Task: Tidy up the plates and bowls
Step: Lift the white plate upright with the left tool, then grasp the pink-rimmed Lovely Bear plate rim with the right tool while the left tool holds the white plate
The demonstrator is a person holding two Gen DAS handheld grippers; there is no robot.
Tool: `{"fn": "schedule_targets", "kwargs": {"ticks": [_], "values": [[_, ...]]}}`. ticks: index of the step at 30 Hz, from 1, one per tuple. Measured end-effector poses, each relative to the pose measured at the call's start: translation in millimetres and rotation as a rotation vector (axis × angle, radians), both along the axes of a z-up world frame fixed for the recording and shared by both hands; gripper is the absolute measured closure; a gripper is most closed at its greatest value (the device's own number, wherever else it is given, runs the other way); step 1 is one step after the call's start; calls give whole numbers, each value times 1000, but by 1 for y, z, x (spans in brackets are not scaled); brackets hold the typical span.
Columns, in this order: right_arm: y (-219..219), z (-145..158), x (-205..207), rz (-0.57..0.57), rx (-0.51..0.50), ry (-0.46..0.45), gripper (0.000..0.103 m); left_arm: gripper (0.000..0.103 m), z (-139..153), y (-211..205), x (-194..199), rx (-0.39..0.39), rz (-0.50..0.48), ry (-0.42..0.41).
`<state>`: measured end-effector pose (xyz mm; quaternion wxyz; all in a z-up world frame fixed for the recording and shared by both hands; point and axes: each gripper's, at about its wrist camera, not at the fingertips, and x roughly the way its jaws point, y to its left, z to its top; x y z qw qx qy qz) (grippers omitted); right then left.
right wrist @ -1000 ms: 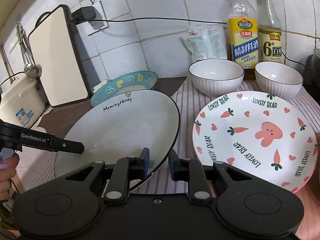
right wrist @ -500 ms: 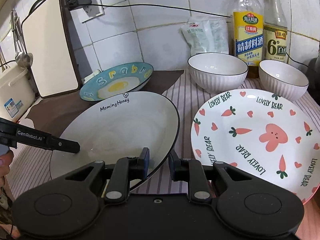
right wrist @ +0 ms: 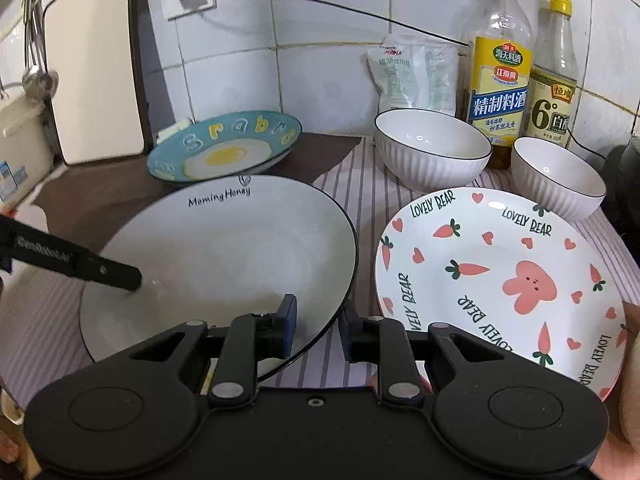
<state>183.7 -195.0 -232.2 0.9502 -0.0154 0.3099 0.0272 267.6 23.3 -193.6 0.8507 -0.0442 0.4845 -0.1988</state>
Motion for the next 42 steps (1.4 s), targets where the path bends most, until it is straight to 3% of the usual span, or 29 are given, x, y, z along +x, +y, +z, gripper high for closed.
{"fn": "schedule_targets", "kwargs": {"ticks": [4, 8, 12, 17, 20, 26, 30, 37, 42], "values": [[4, -1, -3, -15, -38, 11, 73, 80, 1, -4, 1, 27, 5, 7], [11, 6, -19, -5, -148, -13, 72, 77, 6, -10, 1, 87, 10, 31], [-13, 22, -45, -22, -41, -30, 60, 73, 12, -11, -9, 123, 9, 59], [-55, 36, -81, -122, 82, -53, 59, 70, 28, -9, -25, 128, -5, 74], [-75, 36, -101, -188, 147, -83, 54, 69, 43, -10, -34, 109, -26, 38], [-94, 23, -110, -274, 192, -117, 52, 63, 71, -39, -47, 39, -121, -94], [-109, 12, -108, -330, 288, -138, 52, 62, 78, -72, -46, 1, -213, -140], [-127, -4, -94, -416, 371, -125, 52, 59, 71, -133, -25, 44, -409, -214], [-134, -10, -84, -446, 404, -122, 52, 59, 53, -164, 8, 79, -521, -196]]}}
